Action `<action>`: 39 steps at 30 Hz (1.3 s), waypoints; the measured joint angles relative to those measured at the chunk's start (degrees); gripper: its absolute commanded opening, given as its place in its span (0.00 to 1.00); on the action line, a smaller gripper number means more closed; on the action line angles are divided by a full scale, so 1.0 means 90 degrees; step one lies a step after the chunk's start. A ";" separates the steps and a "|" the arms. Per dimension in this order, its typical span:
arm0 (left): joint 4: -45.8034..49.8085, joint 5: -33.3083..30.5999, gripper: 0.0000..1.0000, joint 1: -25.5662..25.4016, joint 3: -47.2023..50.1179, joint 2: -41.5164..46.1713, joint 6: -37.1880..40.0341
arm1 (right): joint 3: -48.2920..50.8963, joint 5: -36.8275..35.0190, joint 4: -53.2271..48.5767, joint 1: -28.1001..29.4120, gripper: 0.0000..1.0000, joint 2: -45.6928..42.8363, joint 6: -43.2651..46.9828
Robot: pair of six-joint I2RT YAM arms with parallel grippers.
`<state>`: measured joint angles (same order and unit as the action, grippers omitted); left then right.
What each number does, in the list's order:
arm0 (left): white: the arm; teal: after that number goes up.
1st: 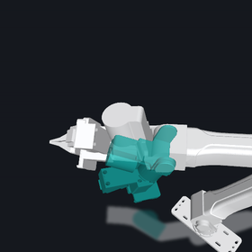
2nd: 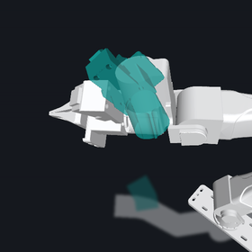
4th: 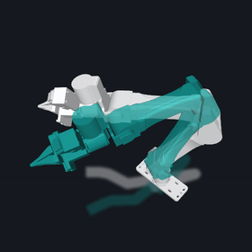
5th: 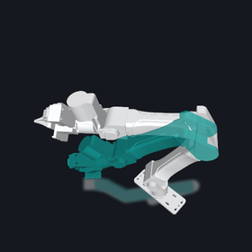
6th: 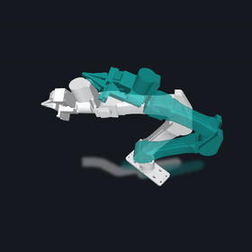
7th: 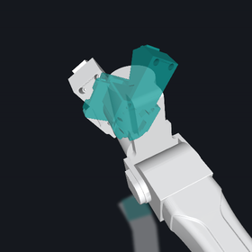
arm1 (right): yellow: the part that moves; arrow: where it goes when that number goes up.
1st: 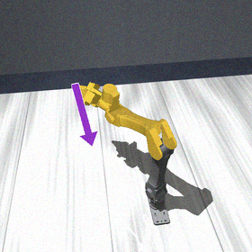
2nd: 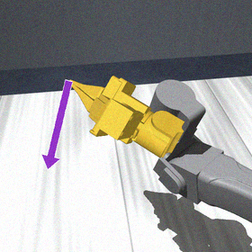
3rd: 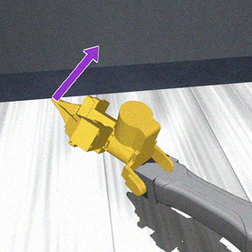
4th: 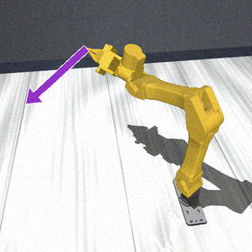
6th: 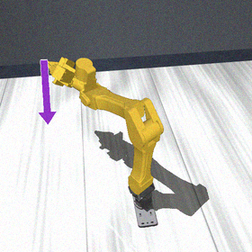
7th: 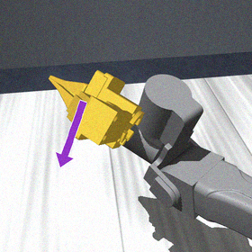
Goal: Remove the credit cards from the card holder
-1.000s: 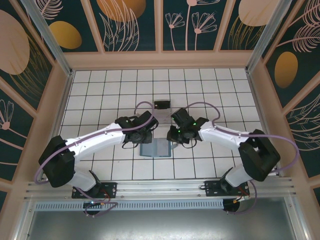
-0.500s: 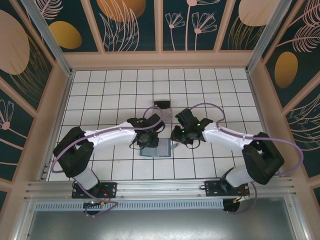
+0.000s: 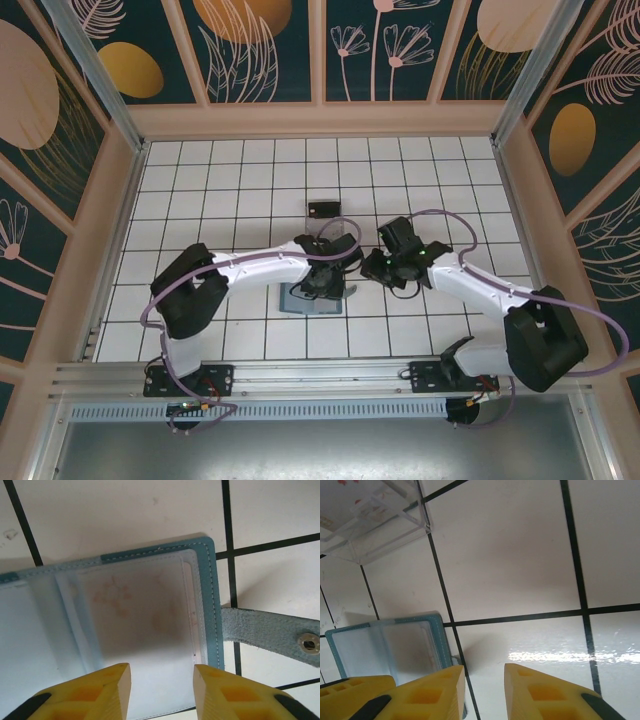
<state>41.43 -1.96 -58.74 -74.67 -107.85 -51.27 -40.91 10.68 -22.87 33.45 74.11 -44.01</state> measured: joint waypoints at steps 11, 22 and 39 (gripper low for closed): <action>0.0308 0.0000 0.49 -0.0066 -0.0367 -0.0340 -0.0316 | 0.0138 0.0333 0.0049 -0.0476 0.27 -0.0112 0.0435; 0.0430 -0.0002 0.50 -0.0070 -0.0515 -0.0663 -0.0340 | 0.0192 0.0495 0.0061 -0.0580 0.27 -0.0112 0.0597; 0.0352 0.0000 0.32 -0.0095 -0.0512 -0.0697 -0.0338 | 0.0245 0.0500 0.0075 -0.0588 0.25 -0.0112 0.0668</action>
<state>44.60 -1.96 -59.59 -79.29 -114.13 -54.30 -38.70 15.18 -22.20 28.16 73.10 -38.00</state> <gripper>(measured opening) 0.347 0.254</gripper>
